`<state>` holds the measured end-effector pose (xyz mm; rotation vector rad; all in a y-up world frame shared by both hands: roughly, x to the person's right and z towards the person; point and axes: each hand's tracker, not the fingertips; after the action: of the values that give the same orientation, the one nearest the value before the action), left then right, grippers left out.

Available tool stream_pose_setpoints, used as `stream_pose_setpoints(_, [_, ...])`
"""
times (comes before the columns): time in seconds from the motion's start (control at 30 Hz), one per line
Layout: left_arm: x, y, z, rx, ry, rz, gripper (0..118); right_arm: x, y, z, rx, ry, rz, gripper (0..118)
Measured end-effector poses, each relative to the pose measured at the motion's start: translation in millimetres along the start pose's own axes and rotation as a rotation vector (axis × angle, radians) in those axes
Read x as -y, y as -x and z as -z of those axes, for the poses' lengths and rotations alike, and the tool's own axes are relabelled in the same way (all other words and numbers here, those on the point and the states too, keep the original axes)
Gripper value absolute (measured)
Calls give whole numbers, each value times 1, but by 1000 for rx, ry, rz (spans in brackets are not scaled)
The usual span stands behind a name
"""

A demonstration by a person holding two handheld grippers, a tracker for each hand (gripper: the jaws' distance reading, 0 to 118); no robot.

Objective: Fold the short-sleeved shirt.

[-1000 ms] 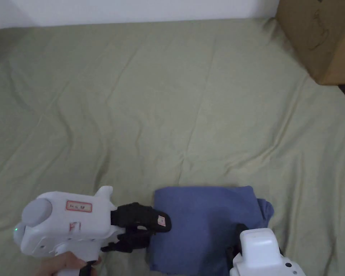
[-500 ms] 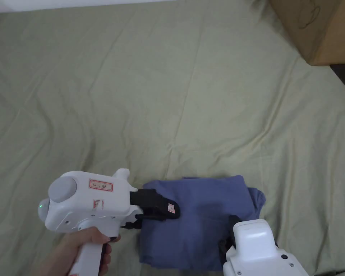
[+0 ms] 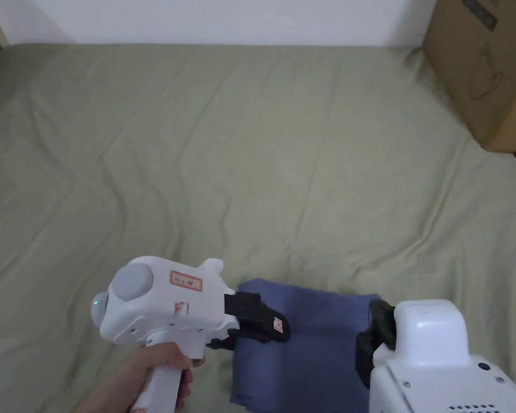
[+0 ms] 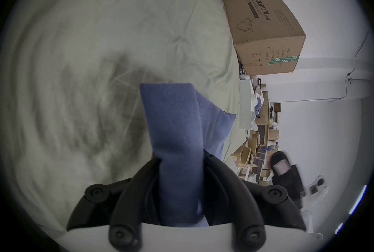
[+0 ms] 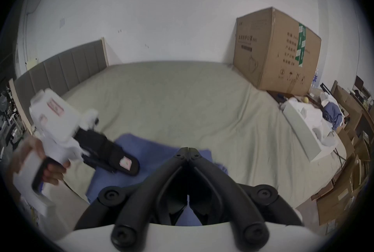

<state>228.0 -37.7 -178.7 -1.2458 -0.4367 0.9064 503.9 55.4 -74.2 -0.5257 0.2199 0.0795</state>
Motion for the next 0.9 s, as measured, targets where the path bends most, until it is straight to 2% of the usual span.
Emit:
stream_pose_setpoints(0.17, [-14,22,-45,-73,-24,27,19,-32,22,-15,40,-107,-27,0])
stream_pose_setpoints(0.4, [-45,71,-144,-296,-80,26,19,-58,61,-16,51,-213,11,0])
stream_pose_setpoints(0.5, [-63,92,-190,-320,-115,19,19,-66,76,-12,49,-234,33,0])
stream_pose_setpoints(0.77, [-108,141,-297,-630,-203,-20,19,-78,116,6,19,-235,25,0])
stream_pose_setpoints(0.9, [-129,148,-325,-954,-202,105,19,-77,130,15,18,-212,-11,0])
